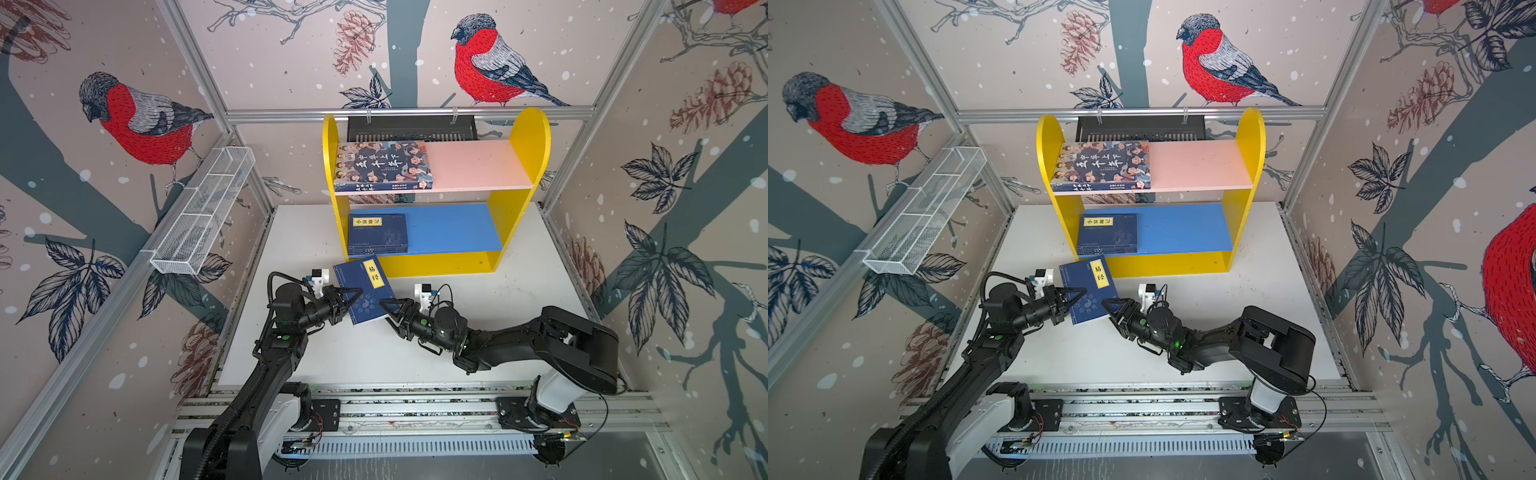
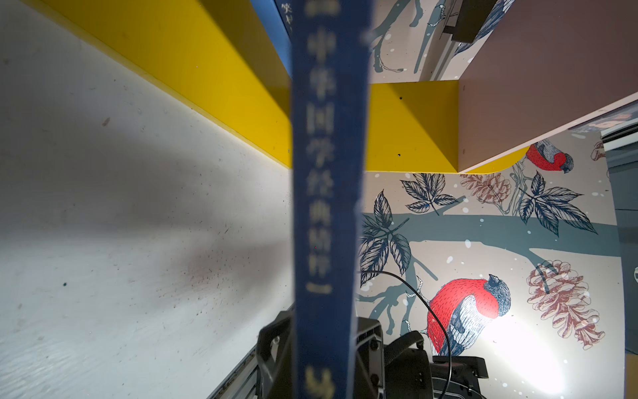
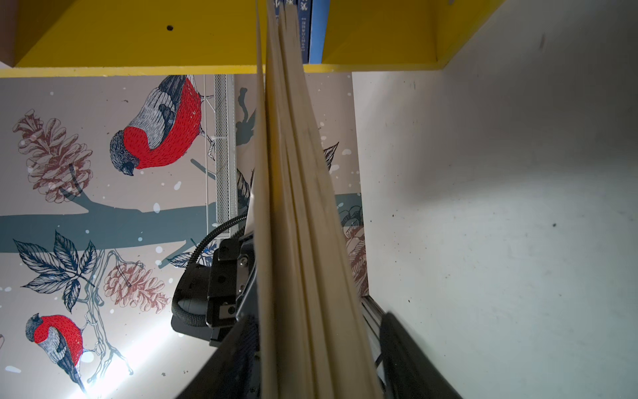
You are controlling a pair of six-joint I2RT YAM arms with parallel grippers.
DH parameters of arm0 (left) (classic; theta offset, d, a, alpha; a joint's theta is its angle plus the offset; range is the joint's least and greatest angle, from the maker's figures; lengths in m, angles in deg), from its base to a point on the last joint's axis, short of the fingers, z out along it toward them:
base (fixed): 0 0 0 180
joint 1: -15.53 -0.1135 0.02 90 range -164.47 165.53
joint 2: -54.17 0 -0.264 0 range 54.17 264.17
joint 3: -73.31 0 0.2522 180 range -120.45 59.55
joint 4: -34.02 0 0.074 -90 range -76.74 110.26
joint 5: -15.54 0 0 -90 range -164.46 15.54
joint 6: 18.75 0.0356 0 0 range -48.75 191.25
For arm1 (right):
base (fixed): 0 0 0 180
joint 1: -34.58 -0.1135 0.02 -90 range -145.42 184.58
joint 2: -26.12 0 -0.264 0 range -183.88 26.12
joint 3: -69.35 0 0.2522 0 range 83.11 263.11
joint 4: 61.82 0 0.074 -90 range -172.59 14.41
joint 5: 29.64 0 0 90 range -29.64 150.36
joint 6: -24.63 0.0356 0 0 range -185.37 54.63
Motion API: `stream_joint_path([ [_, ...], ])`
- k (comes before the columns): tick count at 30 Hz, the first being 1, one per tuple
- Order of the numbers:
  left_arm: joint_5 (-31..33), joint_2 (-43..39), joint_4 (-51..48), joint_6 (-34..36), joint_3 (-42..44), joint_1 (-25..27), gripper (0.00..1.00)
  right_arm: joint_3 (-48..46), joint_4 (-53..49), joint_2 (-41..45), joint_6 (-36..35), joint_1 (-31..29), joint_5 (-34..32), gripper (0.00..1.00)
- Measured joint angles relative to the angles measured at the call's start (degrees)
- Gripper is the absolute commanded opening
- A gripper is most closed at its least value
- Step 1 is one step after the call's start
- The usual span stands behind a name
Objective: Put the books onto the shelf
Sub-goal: 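Carry the book toward the blue shelf with the left gripper while the right steadies it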
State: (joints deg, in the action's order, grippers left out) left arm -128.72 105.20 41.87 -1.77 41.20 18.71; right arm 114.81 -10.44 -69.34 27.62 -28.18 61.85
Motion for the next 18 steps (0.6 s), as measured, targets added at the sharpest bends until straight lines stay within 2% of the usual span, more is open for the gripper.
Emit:
stream_joint_path([
  [2,-0.04,0.09,0.02,0.0,0.0,0.0,0.0,0.59,0.37,-0.83,0.02,0.72,0.35,0.46],
  [6,-0.22,0.28,0.02,0.0,0.11,0.0,0.0,1.29,1.95,-1.31,0.0,2.03,1.2,0.17],
  [9,-0.2,0.63,0.02,0.0,0.2,0.0,0.0,1.33,2.08,-1.05,-0.07,2.38,1.77,0.05],
  [11,-0.28,0.87,0.11,0.0,0.28,-0.02,0.02,1.33,1.14,-0.26,-0.42,2.51,1.97,0.02],
  [13,-0.68,0.9,0.26,0.0,0.33,-0.04,0.13,1.27,0.31,0.61,-0.96,2.78,2.21,0.01],
  [15,-1.22,0.83,0.39,0.48,0.35,-0.13,0.4,1.18,-0.83,1.73,-1.97,3.37,3.43,0.0],
  [18,-1.01,0.28,0.33,2.23,0.35,-1.11,0.63,1.2,-3.63,3.78,-5.09,5.97,7.48,0.0],
])
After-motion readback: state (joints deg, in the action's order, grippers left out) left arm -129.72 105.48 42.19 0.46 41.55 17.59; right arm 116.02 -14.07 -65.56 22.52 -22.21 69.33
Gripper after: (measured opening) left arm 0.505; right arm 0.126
